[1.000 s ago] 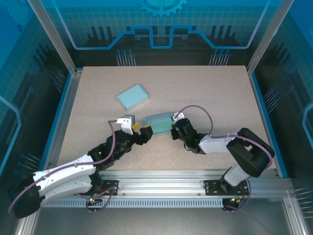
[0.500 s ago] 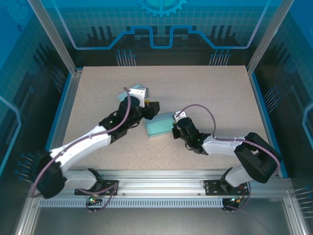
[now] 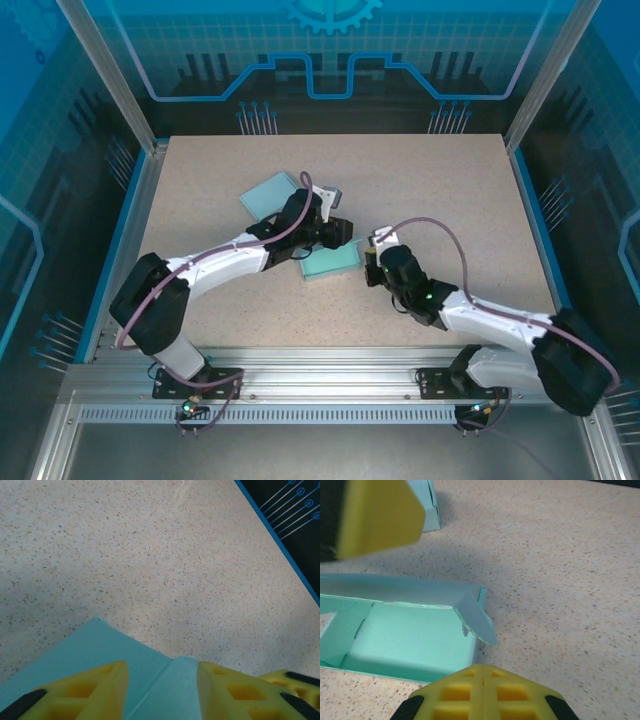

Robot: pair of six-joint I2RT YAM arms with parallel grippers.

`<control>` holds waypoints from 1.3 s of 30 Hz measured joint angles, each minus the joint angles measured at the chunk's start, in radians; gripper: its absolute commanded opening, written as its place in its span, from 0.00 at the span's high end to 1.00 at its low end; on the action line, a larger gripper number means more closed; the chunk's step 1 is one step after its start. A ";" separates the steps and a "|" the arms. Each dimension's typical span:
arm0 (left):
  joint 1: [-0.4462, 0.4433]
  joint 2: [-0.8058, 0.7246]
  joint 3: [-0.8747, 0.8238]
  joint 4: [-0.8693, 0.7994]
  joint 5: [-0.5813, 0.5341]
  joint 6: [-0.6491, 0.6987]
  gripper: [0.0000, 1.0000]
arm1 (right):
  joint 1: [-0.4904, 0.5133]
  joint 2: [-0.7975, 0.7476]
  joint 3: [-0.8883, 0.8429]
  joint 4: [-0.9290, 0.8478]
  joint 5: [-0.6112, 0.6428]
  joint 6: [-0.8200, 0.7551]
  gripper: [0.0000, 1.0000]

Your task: Fold the paper box

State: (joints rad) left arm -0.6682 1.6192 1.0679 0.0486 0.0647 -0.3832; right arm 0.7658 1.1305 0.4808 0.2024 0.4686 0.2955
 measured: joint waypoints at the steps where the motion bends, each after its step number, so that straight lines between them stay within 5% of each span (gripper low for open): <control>1: 0.000 0.002 0.000 0.000 0.005 -0.002 0.61 | 0.000 -0.043 -0.009 -0.024 0.006 0.010 0.81; 14: 0.000 0.052 -0.110 0.070 0.042 -0.041 0.64 | -0.033 -0.451 -0.062 -0.224 0.027 0.100 0.00; 22: 0.000 0.074 -0.160 0.145 0.050 -0.077 0.65 | -0.090 -0.419 -0.039 -0.300 -0.014 0.179 0.00; 39: 0.000 0.155 -0.222 0.357 0.063 -0.116 0.60 | -0.137 0.064 0.252 -0.431 -0.097 0.240 0.00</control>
State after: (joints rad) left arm -0.6682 1.7744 0.8459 0.4053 0.1276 -0.4995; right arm 0.6285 1.1942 0.7326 -0.2287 0.3717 0.5350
